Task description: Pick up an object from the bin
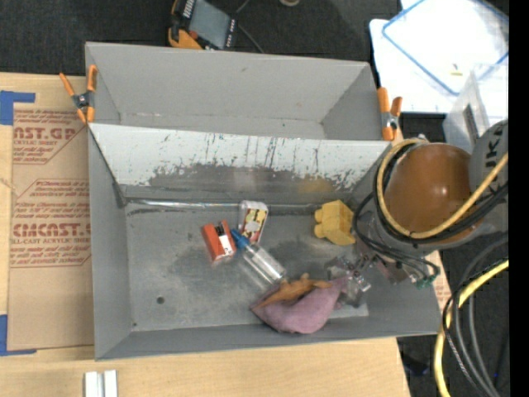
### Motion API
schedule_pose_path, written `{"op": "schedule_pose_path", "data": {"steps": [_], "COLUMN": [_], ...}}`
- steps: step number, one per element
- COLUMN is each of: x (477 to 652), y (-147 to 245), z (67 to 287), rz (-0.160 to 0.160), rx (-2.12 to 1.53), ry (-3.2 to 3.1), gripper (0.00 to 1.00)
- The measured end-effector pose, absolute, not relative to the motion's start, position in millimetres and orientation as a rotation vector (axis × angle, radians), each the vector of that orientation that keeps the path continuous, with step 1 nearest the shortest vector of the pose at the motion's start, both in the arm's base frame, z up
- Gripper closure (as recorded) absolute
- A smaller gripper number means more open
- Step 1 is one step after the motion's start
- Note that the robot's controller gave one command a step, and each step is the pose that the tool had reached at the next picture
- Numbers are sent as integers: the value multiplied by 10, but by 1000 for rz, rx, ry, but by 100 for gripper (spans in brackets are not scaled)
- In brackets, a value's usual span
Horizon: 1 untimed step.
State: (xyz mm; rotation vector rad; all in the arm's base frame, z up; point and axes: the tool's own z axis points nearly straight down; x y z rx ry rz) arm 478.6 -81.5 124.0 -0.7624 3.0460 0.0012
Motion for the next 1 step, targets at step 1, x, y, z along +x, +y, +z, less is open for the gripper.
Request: {"op": "schedule_pose_path", "data": {"steps": [1], "x": [4803], "y": [-816], "z": [1612], "rz": [-3], "rx": [-761], "ry": [3040], "gripper": [100]}}
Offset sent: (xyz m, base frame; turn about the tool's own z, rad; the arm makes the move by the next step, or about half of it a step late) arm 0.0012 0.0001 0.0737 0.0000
